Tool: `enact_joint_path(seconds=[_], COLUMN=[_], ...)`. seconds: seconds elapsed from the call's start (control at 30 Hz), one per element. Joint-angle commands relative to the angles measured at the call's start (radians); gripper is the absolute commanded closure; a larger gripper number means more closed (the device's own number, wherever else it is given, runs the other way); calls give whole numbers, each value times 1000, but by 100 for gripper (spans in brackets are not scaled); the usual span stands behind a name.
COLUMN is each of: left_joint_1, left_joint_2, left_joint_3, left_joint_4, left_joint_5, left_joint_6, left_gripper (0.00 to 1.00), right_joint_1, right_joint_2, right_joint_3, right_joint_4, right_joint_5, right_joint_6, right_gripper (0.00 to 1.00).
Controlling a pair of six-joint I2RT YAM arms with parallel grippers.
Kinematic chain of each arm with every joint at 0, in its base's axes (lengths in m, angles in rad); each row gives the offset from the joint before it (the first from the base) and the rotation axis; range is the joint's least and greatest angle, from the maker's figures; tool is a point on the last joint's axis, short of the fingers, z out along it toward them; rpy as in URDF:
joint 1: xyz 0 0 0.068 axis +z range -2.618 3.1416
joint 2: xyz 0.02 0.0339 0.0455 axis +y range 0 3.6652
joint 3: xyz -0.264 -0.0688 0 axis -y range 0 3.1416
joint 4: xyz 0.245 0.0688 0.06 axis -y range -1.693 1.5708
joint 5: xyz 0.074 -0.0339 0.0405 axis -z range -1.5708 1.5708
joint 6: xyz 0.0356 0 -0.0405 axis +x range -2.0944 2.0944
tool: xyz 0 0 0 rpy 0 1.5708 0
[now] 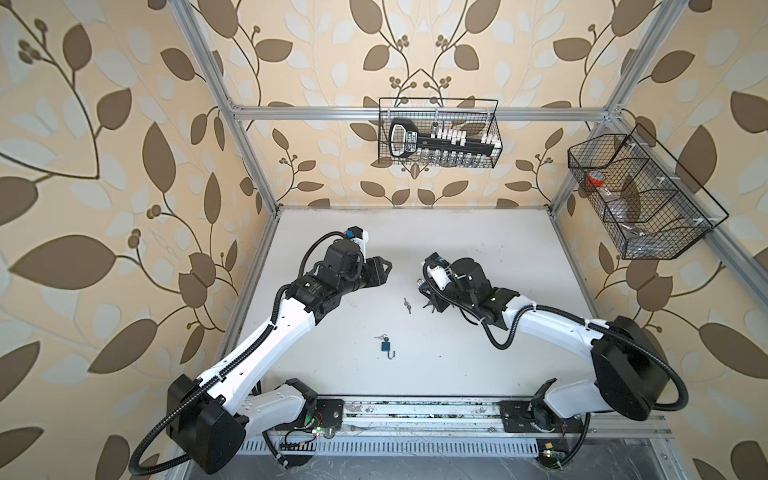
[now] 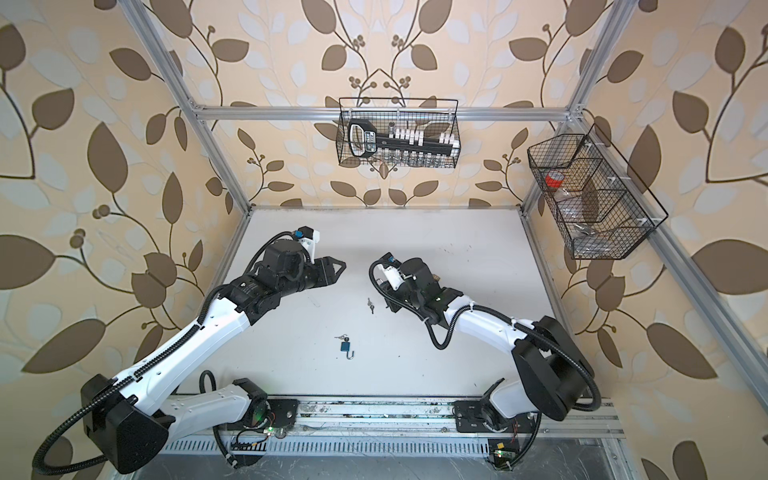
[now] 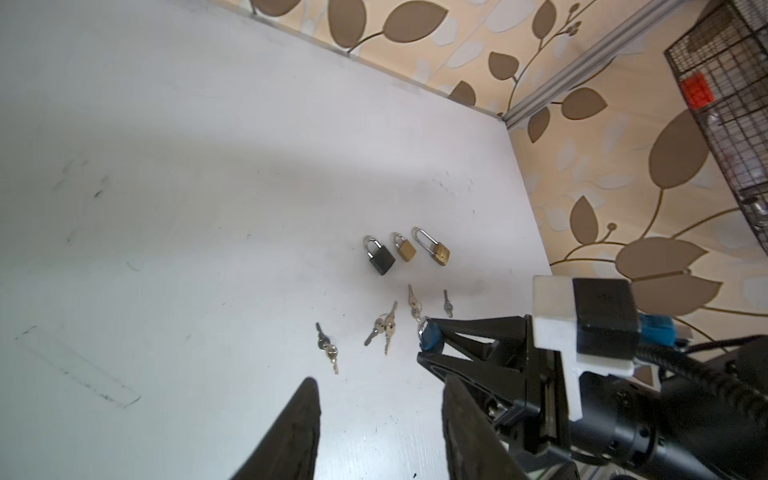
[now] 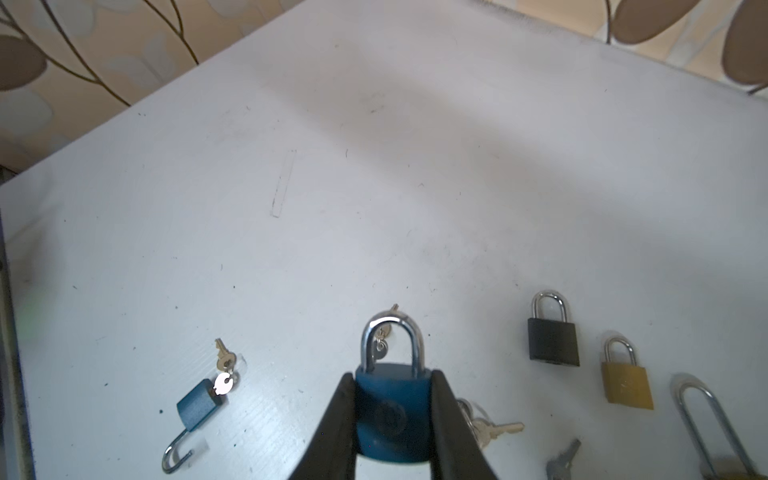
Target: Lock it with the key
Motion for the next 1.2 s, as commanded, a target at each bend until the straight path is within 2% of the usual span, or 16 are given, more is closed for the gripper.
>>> enact_joint_path(seconds=[0.0, 0.33, 0.6, 0.93, 1.17], left_joint_1=[66, 164, 209, 221, 224], left_joint_2=[-21, -35, -62, -66, -75], left_joint_3=[-52, -146, -196, -205, -212], left_joint_4=[42, 69, 49, 26, 21], left_joint_5=[95, 150, 134, 125, 118], left_joint_6=[-62, -109, -121, -110, -110], left_gripper=[58, 56, 53, 53, 53], right_joint_1=[-7, -13, -15, -21, -25], right_joint_2=[80, 331, 472, 554, 596], right_joint_3=[90, 306, 422, 514, 565], right_joint_4=[-95, -234, -287, -315, -345], right_joint_5=[-41, 65, 112, 152, 160], right_joint_6=[-38, -45, -68, -83, -91], right_gripper=[100, 100, 100, 100, 91])
